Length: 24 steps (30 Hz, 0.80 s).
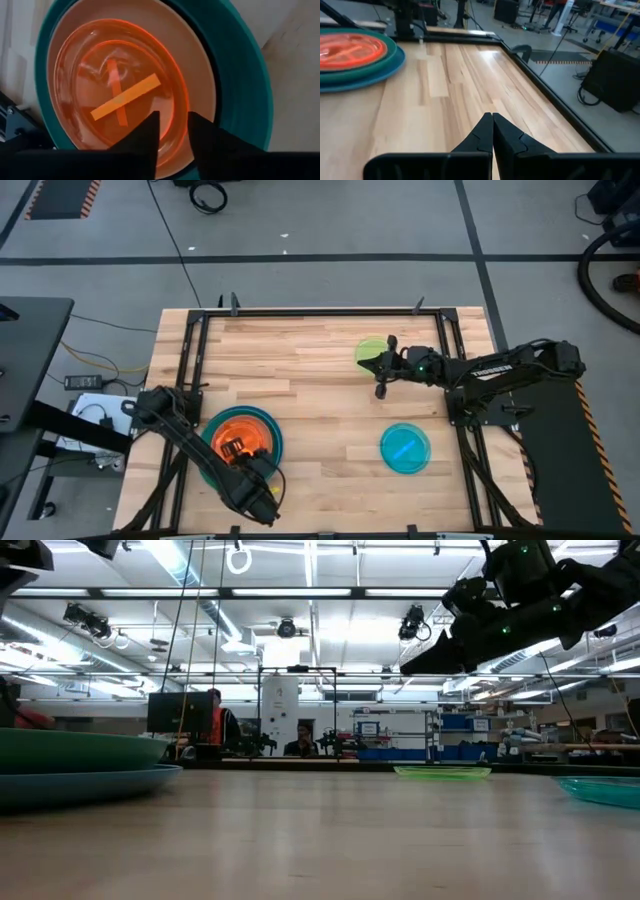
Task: Stack plastic plates
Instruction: Stack the light green plate on top of the light orange plate
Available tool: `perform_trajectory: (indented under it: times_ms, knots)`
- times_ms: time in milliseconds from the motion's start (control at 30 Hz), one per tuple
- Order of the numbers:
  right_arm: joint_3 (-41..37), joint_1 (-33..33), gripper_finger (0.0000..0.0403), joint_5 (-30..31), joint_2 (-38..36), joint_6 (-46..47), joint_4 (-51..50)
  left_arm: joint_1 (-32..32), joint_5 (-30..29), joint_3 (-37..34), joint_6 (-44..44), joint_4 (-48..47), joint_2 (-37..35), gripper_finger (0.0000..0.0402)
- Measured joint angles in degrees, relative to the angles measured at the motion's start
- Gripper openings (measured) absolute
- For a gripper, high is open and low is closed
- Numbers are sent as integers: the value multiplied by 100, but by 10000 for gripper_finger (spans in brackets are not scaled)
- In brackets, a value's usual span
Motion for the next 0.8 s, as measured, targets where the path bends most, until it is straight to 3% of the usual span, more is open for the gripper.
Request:
perform_trajectory:
  times_ms: [167,433,567,800]
  knots:
    - [0,0,9,404,-2,35,-284,198,-24,229,224,-23,-29,140]
    - [140,-425,14,462,-5,576,-1138,667,-743,277,1063,49,-32,143]
    - [397,-732,28,269,-6,830,-1870,1013,-1040,278,1922,278,-33,142]
    - [422,-1244,62,293,-4,1300,-2041,1676,-1764,225,3934,873,-33,141]
